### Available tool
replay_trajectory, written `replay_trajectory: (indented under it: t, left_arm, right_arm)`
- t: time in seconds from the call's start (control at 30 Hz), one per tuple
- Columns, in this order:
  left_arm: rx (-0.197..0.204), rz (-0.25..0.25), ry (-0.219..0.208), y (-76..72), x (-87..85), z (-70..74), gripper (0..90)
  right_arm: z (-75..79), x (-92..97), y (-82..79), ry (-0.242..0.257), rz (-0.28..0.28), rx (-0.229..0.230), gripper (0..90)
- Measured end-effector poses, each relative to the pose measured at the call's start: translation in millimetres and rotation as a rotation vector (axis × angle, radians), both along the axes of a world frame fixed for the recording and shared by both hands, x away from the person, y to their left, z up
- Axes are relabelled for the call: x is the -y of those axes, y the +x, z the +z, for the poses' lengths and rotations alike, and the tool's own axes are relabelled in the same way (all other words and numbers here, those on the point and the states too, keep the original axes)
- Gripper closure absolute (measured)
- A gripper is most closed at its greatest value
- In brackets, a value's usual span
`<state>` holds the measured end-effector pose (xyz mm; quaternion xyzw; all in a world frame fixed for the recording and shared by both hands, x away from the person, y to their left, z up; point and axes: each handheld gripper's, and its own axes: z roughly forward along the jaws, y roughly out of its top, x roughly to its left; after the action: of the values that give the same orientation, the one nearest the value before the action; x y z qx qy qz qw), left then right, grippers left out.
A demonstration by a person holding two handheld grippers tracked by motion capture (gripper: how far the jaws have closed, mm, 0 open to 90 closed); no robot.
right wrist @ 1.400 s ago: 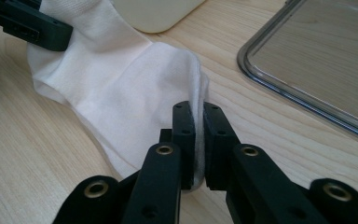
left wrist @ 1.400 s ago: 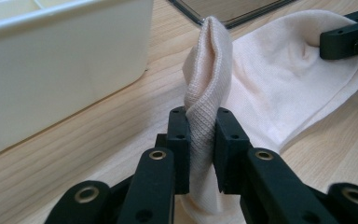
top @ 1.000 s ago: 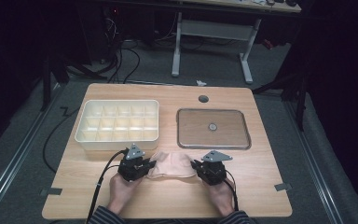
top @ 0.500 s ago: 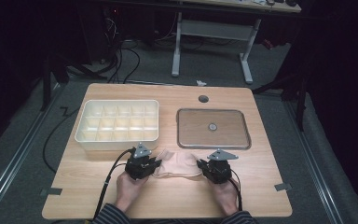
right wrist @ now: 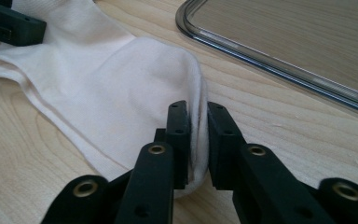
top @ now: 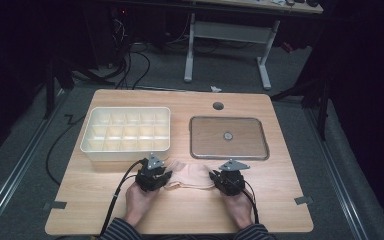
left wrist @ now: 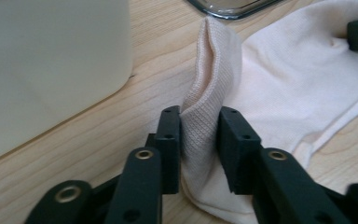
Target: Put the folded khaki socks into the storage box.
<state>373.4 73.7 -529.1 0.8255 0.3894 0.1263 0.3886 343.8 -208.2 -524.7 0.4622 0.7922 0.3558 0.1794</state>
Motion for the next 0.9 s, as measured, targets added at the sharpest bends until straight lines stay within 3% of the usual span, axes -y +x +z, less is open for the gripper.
replay_trajectory:
  t: [0.43, 0.67, 0.8, 0.9]
  left_arm:
    - [0.022, 0.049, 0.017, 1.6, -4.9, -3.0, 46.9]
    - [0.026, 0.054, 0.011, 0.9, -6.7, -3.9, 44.4]
    - [0.031, 0.053, 0.003, 0.5, -8.2, -4.8, 43.1]
    - [0.030, 0.057, -0.004, 0.4, -9.2, -5.2, 42.4]
  right_arm:
    - [-3.9, 3.6, 2.8, -0.005, -0.026, 0.006, 65.2]
    - [-1.9, 6.7, 1.7, -0.005, -0.050, 0.021, 58.8]
    - [7.2, 11.4, -3.6, 0.036, -0.073, 0.050, 58.7]
    - [16.1, 12.7, -9.3, 0.065, -0.069, 0.074, 63.9]
